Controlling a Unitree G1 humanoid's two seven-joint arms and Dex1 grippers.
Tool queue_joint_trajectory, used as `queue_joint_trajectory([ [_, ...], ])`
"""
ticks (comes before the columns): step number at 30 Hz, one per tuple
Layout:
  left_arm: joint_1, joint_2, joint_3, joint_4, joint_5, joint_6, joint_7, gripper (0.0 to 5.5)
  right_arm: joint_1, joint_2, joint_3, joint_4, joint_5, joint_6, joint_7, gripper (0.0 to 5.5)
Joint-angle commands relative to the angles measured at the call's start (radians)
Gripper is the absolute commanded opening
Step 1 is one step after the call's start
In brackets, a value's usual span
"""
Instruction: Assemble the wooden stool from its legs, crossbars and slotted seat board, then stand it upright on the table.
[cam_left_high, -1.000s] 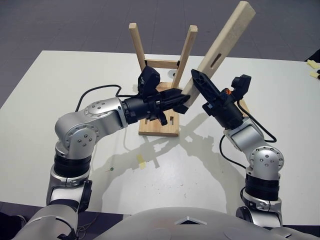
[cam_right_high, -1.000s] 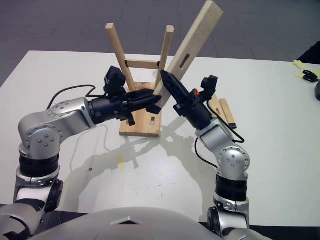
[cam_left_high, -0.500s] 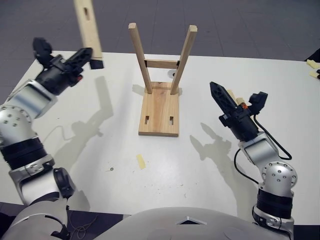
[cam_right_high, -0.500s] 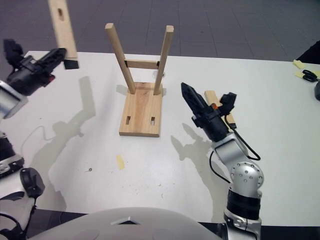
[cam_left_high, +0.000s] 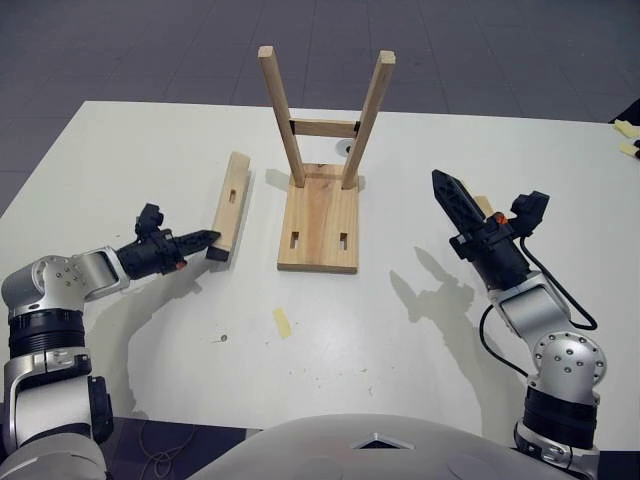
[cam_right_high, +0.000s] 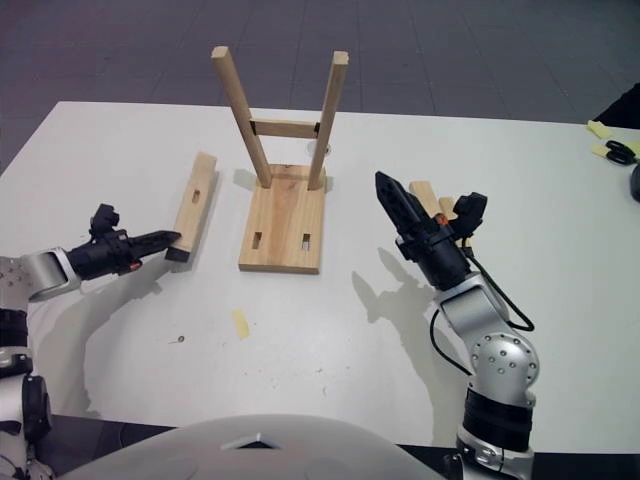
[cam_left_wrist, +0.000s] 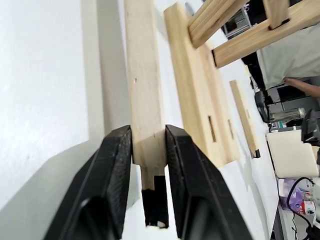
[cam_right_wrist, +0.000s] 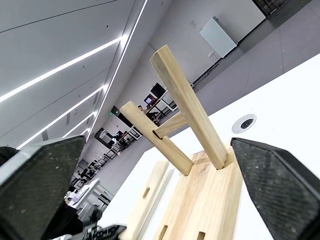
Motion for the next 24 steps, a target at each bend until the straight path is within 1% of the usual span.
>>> queue_joint_trajectory([
  [1, -0.001, 0.006, -0.011, -0.009, 0.054, -0.032, -0.019, 1.32, 0.007, -0.013, -0.012, -0.010, 0.007, 0.002, -0.012, 5.40],
  [3, -0.023, 0.008, 0.008, 0.007, 0.070, -0.049, -0.011, 1.58, 0.008, -0.016, -0.013, -0.010, 0.007, 0.001, -0.012, 5.40],
  [5, -0.072, 0.019, 0.058, 0.034, 0.059, -0.049, -0.008, 1.96, 0.009, -0.020, -0.019, -0.009, 0.010, 0.000, -0.009, 5.40],
  [8, -0.107, 0.053, 0.082, 0.029, 0.050, -0.035, -0.048, 2.49, 0.009, -0.026, -0.031, -0.011, 0.016, -0.001, -0.005, 5.40],
  [10, -0.131, 0.082, 0.084, 0.032, 0.075, -0.071, -0.076, 2.86, 0.011, -0.035, -0.049, -0.015, 0.011, -0.011, -0.007, 5.40],
  [12, -0.199, 0.097, 0.121, 0.074, 0.098, -0.133, -0.048, 3.26, 0.015, -0.058, -0.084, -0.017, -0.025, -0.033, -0.022, 5.40],
  [13, -0.237, 0.089, 0.142, 0.084, 0.124, -0.195, 0.004, 3.37, 0.025, -0.086, -0.100, -0.015, -0.083, -0.050, -0.028, 5.40],
  [14, -0.269, 0.073, 0.154, 0.081, 0.163, -0.266, 0.073, 3.60, 0.038, -0.118, -0.113, -0.005, -0.145, -0.061, -0.033, 5.40],
  [15, -0.275, 0.048, 0.153, 0.039, 0.213, -0.354, 0.142, 3.84, 0.053, -0.166, -0.115, 0.019, -0.241, -0.082, -0.025, 5.40],
  [16, -0.277, 0.013, 0.147, -0.009, 0.261, -0.426, 0.218, 3.88, 0.068, -0.209, -0.114, 0.049, -0.328, -0.103, -0.016, 5.40],
  [17, -0.270, -0.017, 0.123, -0.064, 0.307, -0.492, 0.267, 4.13, 0.080, -0.244, -0.112, 0.077, -0.402, -0.122, -0.008, 5.40],
  [19, -0.229, -0.073, 0.102, -0.175, 0.358, -0.559, 0.346, 4.37, 0.076, -0.321, -0.071, 0.170, -0.573, -0.174, 0.013, 5.40],
  [21, -0.208, -0.123, 0.067, -0.241, 0.393, -0.597, 0.383, 4.68, 0.078, -0.378, -0.024, 0.257, -0.723, -0.223, 0.023, 5.40],
  [24, -0.187, -0.171, 0.043, -0.314, 0.419, -0.618, 0.419, 5.21, 0.053, -0.420, 0.044, 0.387, -0.891, -0.288, 0.040, 5.40],
])
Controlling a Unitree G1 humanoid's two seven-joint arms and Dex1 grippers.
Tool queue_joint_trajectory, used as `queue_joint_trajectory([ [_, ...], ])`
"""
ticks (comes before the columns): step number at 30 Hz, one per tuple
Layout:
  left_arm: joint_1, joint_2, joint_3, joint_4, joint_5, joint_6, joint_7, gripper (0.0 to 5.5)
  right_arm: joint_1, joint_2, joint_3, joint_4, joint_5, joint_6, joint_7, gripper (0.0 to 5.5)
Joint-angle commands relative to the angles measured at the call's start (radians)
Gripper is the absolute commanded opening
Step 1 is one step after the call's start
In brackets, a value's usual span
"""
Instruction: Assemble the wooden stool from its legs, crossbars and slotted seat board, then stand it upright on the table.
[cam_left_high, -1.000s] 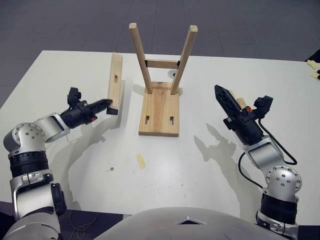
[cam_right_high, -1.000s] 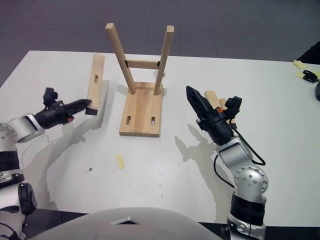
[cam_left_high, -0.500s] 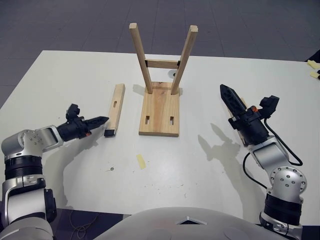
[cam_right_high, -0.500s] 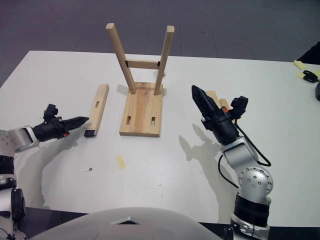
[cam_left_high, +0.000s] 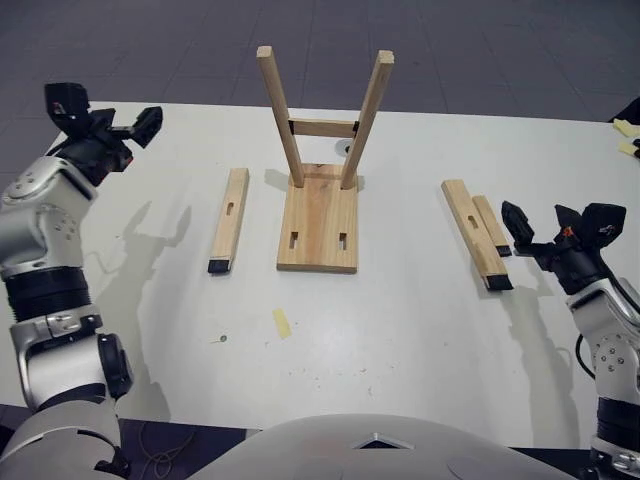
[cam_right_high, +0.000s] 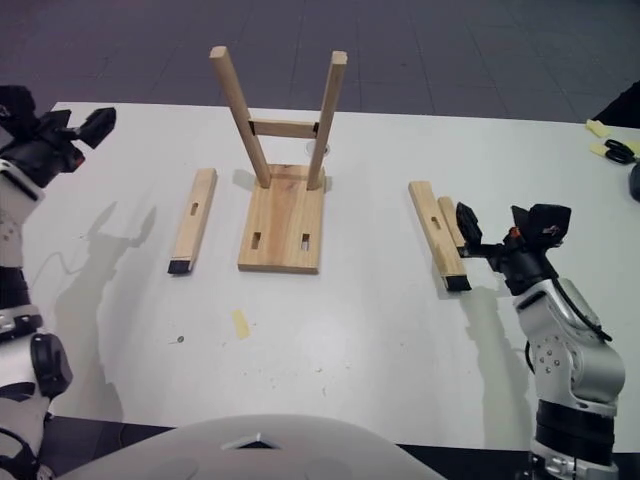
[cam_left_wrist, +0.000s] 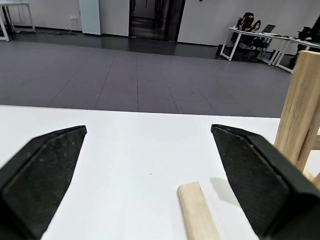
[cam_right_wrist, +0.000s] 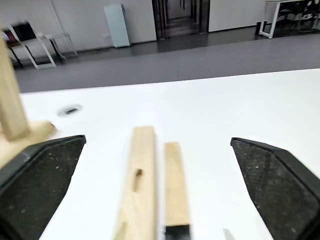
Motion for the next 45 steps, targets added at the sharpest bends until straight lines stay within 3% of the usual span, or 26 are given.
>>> queue_joint_trajectory([
  [1, 0.038, -0.066, -0.034, -0.095, 0.043, -0.031, 0.051, 5.38, -0.027, -0.053, 0.088, 0.165, -0.202, -0.068, 0.028, 5.40],
  [8, 0.065, -0.114, -0.056, -0.123, 0.065, -0.031, 0.061, 5.38, -0.085, -0.029, 0.117, 0.298, -0.295, -0.083, 0.070, 5.40],
  [17, 0.085, -0.149, -0.085, -0.127, 0.066, -0.022, 0.034, 5.38, -0.097, 0.022, 0.127, 0.254, -0.302, -0.056, 0.124, 5.40],
  [23, 0.097, -0.150, -0.087, -0.127, 0.077, -0.007, 0.036, 5.38, -0.093, 0.103, 0.148, 0.215, -0.275, 0.105, 0.084, 5.40],
  [31, 0.114, -0.155, -0.101, -0.144, 0.089, 0.004, 0.039, 5.40, -0.110, 0.218, 0.049, 0.198, -0.231, 0.269, -0.073, 4.07],
  [45, 0.112, -0.162, -0.104, -0.142, 0.116, 0.000, 0.052, 5.40, -0.112, 0.247, 0.051, 0.230, -0.275, 0.284, -0.135, 1.95],
])
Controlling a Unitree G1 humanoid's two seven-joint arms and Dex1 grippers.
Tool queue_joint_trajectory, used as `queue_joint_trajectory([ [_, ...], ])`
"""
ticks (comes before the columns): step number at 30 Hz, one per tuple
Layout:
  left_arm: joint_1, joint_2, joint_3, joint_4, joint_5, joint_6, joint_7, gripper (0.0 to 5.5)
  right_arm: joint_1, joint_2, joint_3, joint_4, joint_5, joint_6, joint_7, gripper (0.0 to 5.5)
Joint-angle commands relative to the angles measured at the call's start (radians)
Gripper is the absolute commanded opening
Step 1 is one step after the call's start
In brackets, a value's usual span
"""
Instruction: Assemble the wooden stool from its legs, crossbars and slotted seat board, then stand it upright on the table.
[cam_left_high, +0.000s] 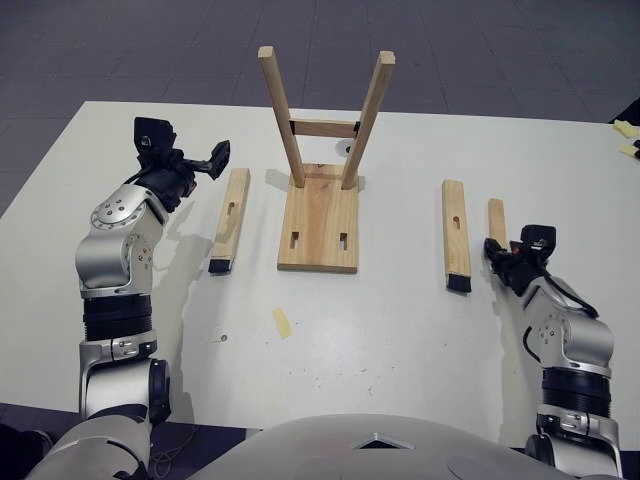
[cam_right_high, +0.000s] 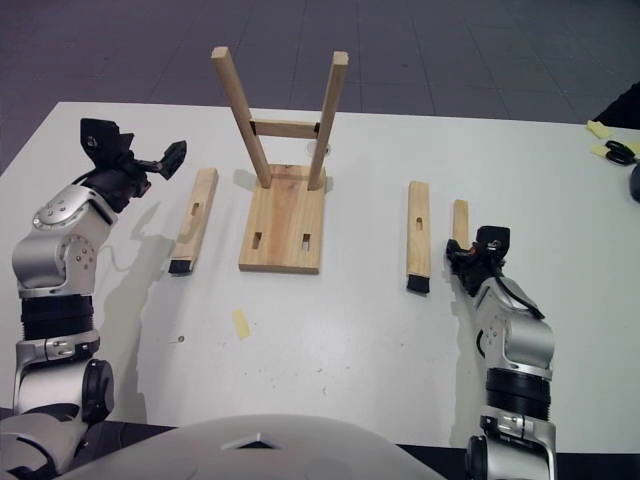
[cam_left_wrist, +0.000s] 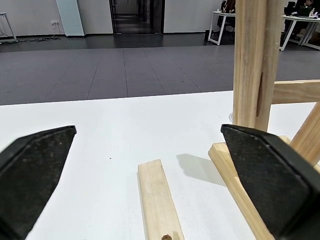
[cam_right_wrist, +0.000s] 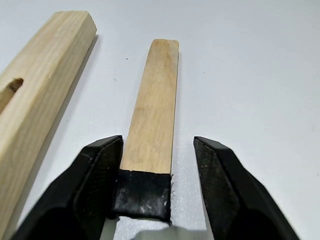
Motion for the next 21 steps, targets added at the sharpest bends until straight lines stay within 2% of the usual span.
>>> queue_joint_trajectory([
  [1, 0.005, -0.005, -0.004, -0.004, 0.014, 0.010, 0.004, 5.40, 0.041, 0.019, 0.011, 0.066, -0.030, 0.061, -0.022, 1.79],
  [4, -0.003, -0.013, 0.002, 0.003, 0.013, 0.011, 0.014, 5.40, 0.027, 0.025, 0.010, 0.067, -0.038, 0.038, -0.029, 1.33],
  [10, -0.063, -0.030, 0.056, 0.008, -0.039, 0.057, 0.048, 5.40, -0.014, 0.019, 0.009, 0.008, -0.098, -0.093, -0.061, 1.32],
  [14, -0.211, -0.092, 0.172, -0.109, -0.339, 0.262, 0.045, 5.40, -0.086, -0.002, 0.039, -0.148, -0.212, -0.395, -0.084, 1.32],
  [17, -0.287, -0.108, 0.243, -0.141, -0.619, 0.438, 0.032, 5.40, -0.123, -0.009, 0.109, -0.256, -0.293, -0.617, -0.050, 1.32],
  [21, -0.267, -0.122, 0.244, -0.150, -0.923, 0.632, 0.011, 5.40, -0.125, 0.004, 0.217, -0.342, -0.325, -0.723, 0.025, 1.32],
])
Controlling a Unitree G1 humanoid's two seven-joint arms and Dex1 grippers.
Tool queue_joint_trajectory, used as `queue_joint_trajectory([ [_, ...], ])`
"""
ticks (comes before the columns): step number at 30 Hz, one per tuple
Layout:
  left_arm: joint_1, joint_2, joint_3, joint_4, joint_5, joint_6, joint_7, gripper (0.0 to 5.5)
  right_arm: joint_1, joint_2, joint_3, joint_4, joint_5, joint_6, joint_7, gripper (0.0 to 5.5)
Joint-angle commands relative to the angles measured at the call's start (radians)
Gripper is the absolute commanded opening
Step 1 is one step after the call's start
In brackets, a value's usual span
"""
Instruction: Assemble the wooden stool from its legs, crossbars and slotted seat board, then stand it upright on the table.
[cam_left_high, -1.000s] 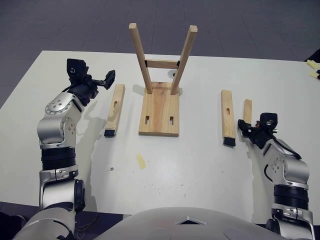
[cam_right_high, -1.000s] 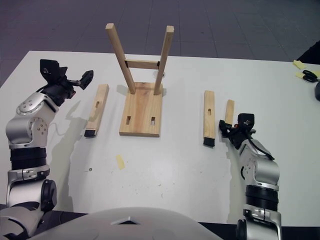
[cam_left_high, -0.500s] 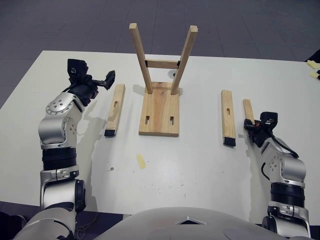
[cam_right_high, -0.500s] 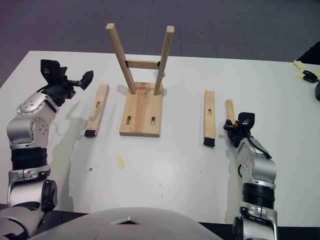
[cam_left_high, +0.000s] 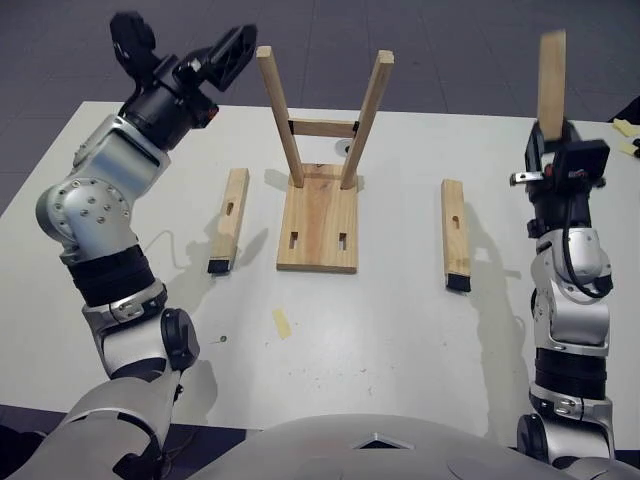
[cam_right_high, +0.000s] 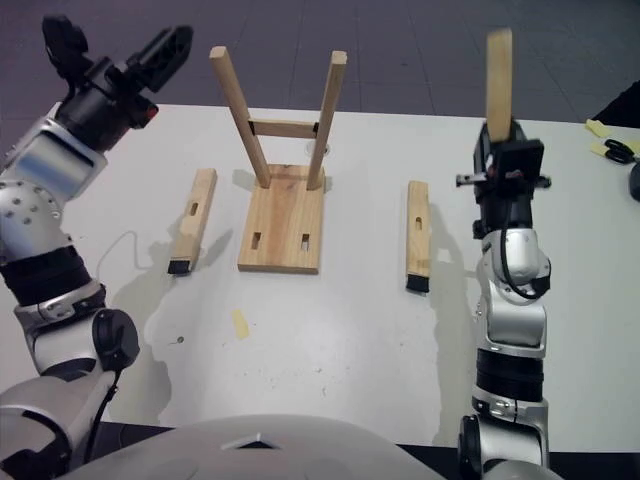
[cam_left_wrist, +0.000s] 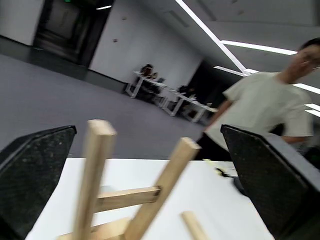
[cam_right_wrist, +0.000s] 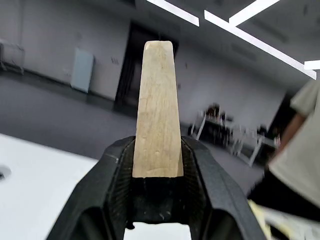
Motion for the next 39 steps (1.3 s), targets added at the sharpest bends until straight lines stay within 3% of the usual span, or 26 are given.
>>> queue_joint_trajectory([
  [1, 0.041, -0.023, -0.018, -0.036, -0.235, 0.162, 0.002, 5.40, 0.001, 0.013, 0.105, -0.081, -0.003, -0.056, 0.085, 1.32],
  [14, 0.156, -0.177, -0.168, -0.099, -0.334, 0.109, 0.181, 5.40, 0.102, 0.115, 0.317, -0.106, 0.076, -0.050, 0.234, 1.32],
  [20, 0.153, -0.204, -0.198, -0.082, -0.309, 0.049, 0.232, 5.40, 0.128, 0.150, 0.345, -0.119, 0.136, -0.011, 0.269, 1.32],
  [39, 0.145, -0.151, -0.248, -0.087, -0.261, -0.002, 0.208, 2.26, 0.152, 0.173, 0.361, -0.142, 0.269, 0.131, 0.347, 1.32],
])
